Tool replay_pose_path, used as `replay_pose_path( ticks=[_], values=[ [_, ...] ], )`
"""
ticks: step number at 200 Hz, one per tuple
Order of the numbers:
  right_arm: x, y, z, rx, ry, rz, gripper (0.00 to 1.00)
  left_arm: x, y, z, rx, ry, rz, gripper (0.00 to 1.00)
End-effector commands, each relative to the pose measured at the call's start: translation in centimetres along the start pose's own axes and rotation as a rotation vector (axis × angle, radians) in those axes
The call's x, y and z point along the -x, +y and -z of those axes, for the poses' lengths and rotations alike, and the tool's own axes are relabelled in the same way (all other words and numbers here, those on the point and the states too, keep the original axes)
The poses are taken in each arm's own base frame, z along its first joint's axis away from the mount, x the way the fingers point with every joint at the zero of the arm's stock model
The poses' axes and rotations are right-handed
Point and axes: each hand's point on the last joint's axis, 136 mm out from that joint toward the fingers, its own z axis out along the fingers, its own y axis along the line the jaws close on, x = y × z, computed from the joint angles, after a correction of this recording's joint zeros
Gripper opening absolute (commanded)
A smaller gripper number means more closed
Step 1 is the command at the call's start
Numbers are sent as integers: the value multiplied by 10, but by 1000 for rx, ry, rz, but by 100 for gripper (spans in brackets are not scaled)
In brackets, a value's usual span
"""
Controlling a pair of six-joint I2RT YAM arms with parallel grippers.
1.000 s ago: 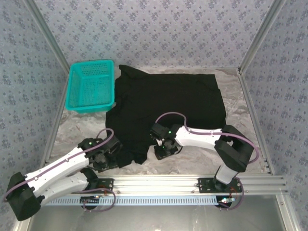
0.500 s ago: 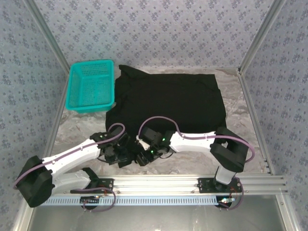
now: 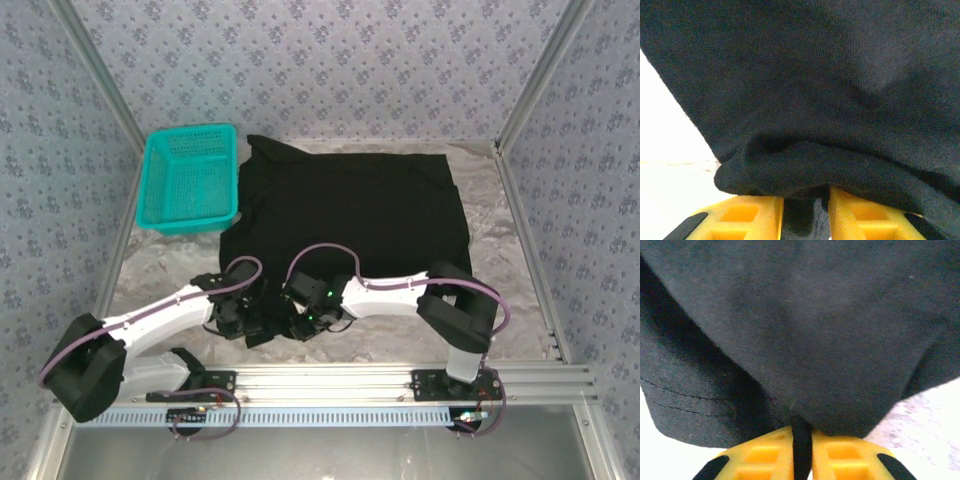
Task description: Fold the inside-out t-shirt
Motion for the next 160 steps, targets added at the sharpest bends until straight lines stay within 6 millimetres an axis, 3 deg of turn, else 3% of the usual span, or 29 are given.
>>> replay_pose_path(
  ticks=[1,30,70,85,118,160],
  values=[
    [-17,-28,10,-141,31,-34,10,-4,15,5,54,1,-11,28],
    [-33,-44,26,-207,53,-42,5,-9,23,12,46,-22,45,28],
    [-47,-51,34,-227,89,-11,12,-3,30,29,38,-108,98,34],
    [-43,-49,35,-221,85,6,15,2,17,38,-36,-139,83,37],
    [-37,-44,33,-209,78,16,15,0,-31,45,-253,-103,47,39],
    [-37,-44,33,-207,75,14,16,-10,-62,36,-280,-18,-67,30]
  ],
)
